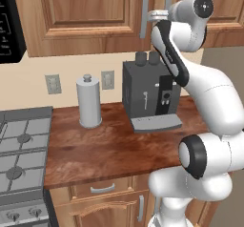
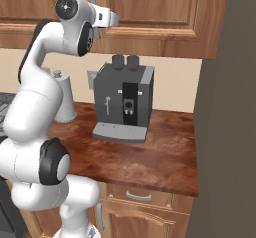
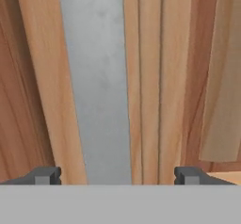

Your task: Open the cabinet. Pick the sponge and place it next to the sink. Then close the cabinet.

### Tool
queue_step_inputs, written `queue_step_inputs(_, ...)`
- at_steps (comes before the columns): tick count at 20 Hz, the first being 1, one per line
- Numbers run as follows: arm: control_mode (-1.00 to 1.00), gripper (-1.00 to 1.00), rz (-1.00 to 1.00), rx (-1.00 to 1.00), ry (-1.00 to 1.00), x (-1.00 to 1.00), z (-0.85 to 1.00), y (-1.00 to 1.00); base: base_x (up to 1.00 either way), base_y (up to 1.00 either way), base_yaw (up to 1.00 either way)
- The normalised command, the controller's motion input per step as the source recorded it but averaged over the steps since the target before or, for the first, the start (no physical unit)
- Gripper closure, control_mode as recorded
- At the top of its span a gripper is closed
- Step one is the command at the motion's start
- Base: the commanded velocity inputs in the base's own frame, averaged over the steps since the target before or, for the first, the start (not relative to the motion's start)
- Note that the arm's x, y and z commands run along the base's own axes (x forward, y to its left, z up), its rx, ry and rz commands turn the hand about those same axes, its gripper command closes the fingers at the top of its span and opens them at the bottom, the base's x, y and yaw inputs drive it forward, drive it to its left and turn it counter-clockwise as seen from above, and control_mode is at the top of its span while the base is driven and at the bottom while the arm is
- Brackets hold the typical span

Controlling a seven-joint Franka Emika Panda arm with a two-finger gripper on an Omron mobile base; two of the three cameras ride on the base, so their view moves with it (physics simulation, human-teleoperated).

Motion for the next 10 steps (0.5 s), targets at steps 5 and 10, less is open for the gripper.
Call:
queue_step_inputs(5,-1.0,-1.0,0.01,0.0,-0.08,0.31,-0.14,-0.01,0.0,0.0,0.0)
queue_step_inputs(10,-1.0,-1.0,0.0,0.0,0.0,0.0,0.0,0.0,0.0,0.0,0.0)
